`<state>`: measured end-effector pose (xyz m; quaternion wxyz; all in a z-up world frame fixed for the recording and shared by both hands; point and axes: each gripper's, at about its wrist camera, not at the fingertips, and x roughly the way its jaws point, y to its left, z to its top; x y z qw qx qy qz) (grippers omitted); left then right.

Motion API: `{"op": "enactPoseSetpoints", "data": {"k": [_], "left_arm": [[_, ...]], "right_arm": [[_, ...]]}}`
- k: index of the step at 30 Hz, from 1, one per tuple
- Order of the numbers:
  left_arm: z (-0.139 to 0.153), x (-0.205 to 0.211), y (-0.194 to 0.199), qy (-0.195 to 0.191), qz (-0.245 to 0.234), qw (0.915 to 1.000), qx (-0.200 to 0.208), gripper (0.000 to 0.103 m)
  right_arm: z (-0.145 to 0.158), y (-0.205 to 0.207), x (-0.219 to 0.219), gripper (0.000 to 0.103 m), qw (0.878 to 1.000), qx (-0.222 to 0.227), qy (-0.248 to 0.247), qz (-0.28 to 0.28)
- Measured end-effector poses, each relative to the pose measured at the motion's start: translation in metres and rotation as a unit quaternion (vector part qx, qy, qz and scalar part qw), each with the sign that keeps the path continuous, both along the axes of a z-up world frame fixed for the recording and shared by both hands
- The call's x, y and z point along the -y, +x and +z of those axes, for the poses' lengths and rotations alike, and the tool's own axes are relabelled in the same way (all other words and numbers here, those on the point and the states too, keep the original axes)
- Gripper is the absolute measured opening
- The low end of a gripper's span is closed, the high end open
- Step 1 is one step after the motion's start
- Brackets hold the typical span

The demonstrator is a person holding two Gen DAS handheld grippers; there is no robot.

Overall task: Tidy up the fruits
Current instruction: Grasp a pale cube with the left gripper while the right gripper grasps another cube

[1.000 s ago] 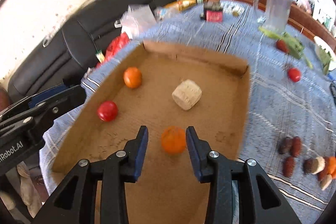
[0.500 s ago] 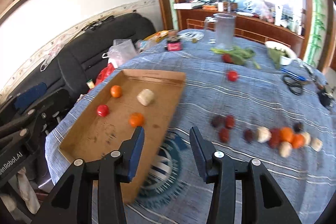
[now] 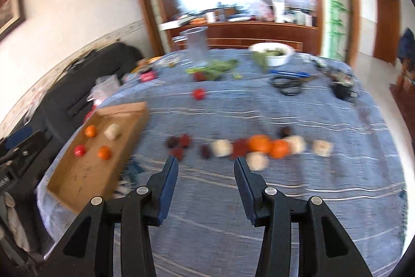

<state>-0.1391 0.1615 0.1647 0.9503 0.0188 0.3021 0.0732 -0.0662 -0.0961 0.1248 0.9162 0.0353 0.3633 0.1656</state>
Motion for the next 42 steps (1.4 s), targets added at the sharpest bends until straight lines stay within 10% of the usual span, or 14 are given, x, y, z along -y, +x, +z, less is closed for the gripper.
{"op": "enactPoseSetpoints", "data": {"k": [15, 19, 25, 38, 42], "left_arm": [[-0.075, 0.061, 0.121, -0.125, -0.127, 0.9745, -0.136, 0.074], [-0.094, 0.068, 0.149, -0.151, -0.142, 0.9647, -0.163, 0.038], [-0.122, 0.077, 0.192, -0.194, -0.146, 0.9498, -0.198, 0.032], [-0.145, 0.109, 0.221, -0.186, -0.218, 0.9336, -0.216, 0.024], [-0.145, 0.108, 0.216, -0.182, -0.222, 0.9353, -0.207, 0.025]], "right_arm": [[-0.053, 0.064, 0.073, 0.048, 0.992, -0.092, 0.063, -0.061], [-0.068, 0.088, 0.071, 0.048, 0.99, -0.098, 0.073, -0.071], [-0.081, 0.122, 0.074, 0.048, 0.988, -0.099, 0.08, -0.091], [-0.102, 0.144, 0.077, 0.047, 0.983, -0.125, 0.105, -0.078], [-0.101, 0.14, 0.086, 0.032, 0.98, -0.135, 0.122, -0.084]]}}
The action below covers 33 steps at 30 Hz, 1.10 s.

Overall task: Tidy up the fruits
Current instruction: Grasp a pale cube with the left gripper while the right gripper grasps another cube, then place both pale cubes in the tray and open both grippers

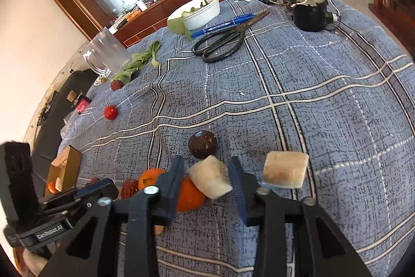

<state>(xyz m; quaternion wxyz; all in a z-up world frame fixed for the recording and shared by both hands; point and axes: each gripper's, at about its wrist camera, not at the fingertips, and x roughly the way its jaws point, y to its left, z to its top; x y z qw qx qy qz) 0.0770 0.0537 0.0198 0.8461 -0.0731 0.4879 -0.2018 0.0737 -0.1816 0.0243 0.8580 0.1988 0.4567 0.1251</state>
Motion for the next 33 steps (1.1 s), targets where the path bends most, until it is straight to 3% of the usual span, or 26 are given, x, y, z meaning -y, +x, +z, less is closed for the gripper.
{"op": "enactPoseSetpoints", "data": {"k": [5, 9, 12, 13, 14, 25, 33], "left_arm": [[-0.002, 0.016, -0.003, 0.032, -0.009, 0.9992, 0.022, 0.028], [-0.005, 0.024, -0.009, 0.056, -0.032, 0.9976, 0.024, 0.031], [-0.009, 0.037, -0.021, 0.092, -0.055, 0.9933, 0.044, 0.029], [-0.009, 0.04, -0.023, 0.105, -0.055, 0.9916, 0.053, 0.029], [-0.009, 0.042, -0.024, 0.109, -0.053, 0.9909, 0.058, 0.029], [-0.001, 0.045, -0.032, 0.108, -0.034, 0.9913, 0.067, 0.029], [0.042, 0.016, -0.079, 0.073, 0.007, 0.9918, 0.105, 0.029]], "right_arm": [[-0.004, 0.001, 0.001, 0.032, 1.0, 0.001, 0.013, 0.0], [-0.009, 0.002, 0.004, 0.045, 0.999, -0.001, 0.035, 0.002], [-0.008, 0.0, 0.004, 0.044, 0.999, -0.006, 0.036, 0.009], [-0.007, -0.002, 0.004, 0.036, 0.999, -0.005, 0.038, 0.008], [-0.006, -0.003, 0.004, 0.035, 0.999, -0.003, 0.038, 0.007], [0.001, -0.012, 0.015, 0.033, 0.998, 0.013, 0.068, -0.004], [0.017, -0.02, 0.015, 0.033, 0.994, 0.052, 0.096, 0.004]]}}
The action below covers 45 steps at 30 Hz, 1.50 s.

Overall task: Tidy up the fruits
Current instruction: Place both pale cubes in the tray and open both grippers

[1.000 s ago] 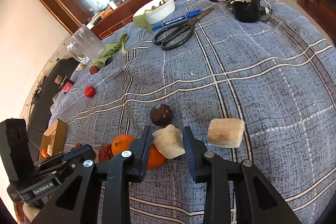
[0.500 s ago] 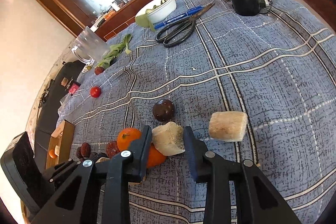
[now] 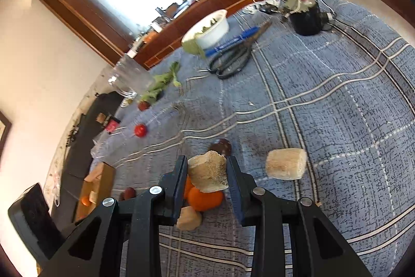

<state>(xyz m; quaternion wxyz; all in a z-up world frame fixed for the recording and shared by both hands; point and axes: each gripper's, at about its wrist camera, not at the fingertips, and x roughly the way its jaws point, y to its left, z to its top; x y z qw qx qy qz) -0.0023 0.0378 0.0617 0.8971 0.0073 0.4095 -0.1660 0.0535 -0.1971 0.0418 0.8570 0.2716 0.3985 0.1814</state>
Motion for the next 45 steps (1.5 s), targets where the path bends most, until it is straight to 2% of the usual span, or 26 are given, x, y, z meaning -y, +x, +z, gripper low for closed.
{"op": "enactPoseSetpoints", "data": {"k": [5, 9, 12, 16, 19, 22, 27, 32, 39, 42, 45], "left_arm": [[0.03, -0.055, -0.038, -0.03, 0.049, 0.9981, 0.023, 0.029], [0.04, -0.119, -0.062, -0.03, 0.118, 0.9919, 0.036, 0.029], [0.037, -0.16, -0.076, -0.017, 0.157, 0.9868, 0.036, 0.029], [0.027, -0.215, -0.083, 0.019, 0.201, 0.9791, 0.022, 0.029], [0.014, -0.248, -0.082, 0.033, 0.231, 0.9723, 0.004, 0.029], [-0.004, -0.274, -0.082, 0.028, 0.251, 0.9672, -0.024, 0.029], [-0.024, -0.295, -0.079, 0.022, 0.262, 0.9631, -0.056, 0.029], [-0.036, -0.303, -0.075, 0.012, 0.271, 0.9598, -0.074, 0.029], [-0.027, -0.309, -0.084, -0.01, 0.281, 0.9576, -0.06, 0.03], [-0.015, -0.311, -0.098, -0.023, 0.295, 0.9544, -0.04, 0.039], [0.004, -0.31, -0.116, -0.021, 0.316, 0.9483, -0.009, 0.048]], "right_arm": [[0.019, -0.013, -0.026, 0.033, 0.999, 0.018, -0.016, 0.023], [0.046, -0.033, -0.069, 0.033, 0.997, 0.036, -0.015, 0.063], [0.064, -0.044, -0.106, 0.033, 0.994, 0.046, -0.015, 0.102], [0.082, -0.06, -0.172, 0.034, 0.984, 0.056, -0.025, 0.166], [0.08, -0.068, -0.225, 0.034, 0.976, 0.045, -0.022, 0.211], [0.068, -0.074, -0.274, 0.034, 0.968, 0.032, -0.036, 0.244], [0.039, -0.085, -0.339, 0.034, 0.955, 0.007, -0.076, 0.288], [0.012, -0.088, -0.368, 0.034, 0.948, -0.016, -0.107, 0.301], [0.0, -0.093, -0.385, 0.035, 0.942, -0.012, -0.152, 0.298], [-0.003, -0.091, -0.389, 0.035, 0.942, -0.017, -0.159, 0.295], [0.002, -0.094, -0.39, 0.041, 0.942, -0.005, -0.159, 0.295]]}}
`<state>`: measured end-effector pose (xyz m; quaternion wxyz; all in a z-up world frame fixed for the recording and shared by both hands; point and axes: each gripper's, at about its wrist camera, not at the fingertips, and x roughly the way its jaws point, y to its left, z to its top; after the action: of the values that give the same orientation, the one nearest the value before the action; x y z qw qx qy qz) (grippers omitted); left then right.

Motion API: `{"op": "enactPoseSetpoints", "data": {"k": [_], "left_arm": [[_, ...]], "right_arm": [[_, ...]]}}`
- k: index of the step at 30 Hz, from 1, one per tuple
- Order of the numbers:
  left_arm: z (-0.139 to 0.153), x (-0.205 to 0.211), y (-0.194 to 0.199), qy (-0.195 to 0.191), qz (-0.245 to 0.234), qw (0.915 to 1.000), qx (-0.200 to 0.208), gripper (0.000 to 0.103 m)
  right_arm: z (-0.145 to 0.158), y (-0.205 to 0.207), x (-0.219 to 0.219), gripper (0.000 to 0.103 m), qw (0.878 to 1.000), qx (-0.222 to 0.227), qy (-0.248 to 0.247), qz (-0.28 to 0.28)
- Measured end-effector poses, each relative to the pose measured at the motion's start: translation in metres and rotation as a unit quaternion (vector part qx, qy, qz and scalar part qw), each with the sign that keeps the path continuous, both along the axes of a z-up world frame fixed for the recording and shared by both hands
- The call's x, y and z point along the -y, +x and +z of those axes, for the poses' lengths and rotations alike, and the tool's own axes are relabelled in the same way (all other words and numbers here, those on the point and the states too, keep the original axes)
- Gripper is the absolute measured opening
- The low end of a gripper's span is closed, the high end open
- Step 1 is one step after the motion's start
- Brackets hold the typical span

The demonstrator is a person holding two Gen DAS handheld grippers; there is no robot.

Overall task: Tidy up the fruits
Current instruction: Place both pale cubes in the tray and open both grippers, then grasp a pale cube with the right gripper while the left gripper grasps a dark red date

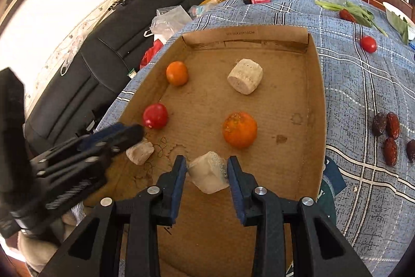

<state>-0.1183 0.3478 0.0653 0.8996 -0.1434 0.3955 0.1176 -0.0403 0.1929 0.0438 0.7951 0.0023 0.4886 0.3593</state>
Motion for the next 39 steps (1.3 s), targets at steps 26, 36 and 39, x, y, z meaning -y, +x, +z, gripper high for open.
{"op": "enactPoseSetpoints", "data": {"k": [26, 36, 39], "left_arm": [[0.081, 0.121, -0.062, 0.158, -0.008, 0.9821, 0.103, 0.081], [0.081, 0.125, -0.063, 0.159, -0.011, 0.9819, 0.103, 0.081], [0.08, 0.128, -0.061, 0.16, -0.015, 0.982, 0.099, 0.081]], "right_arm": [[0.071, -0.066, 0.132, 0.057, 0.98, 0.131, 0.066, -0.133], [0.066, -0.067, 0.142, 0.057, 0.98, 0.124, 0.075, -0.139], [0.065, -0.067, 0.145, 0.057, 0.98, 0.122, 0.076, -0.141]]}}
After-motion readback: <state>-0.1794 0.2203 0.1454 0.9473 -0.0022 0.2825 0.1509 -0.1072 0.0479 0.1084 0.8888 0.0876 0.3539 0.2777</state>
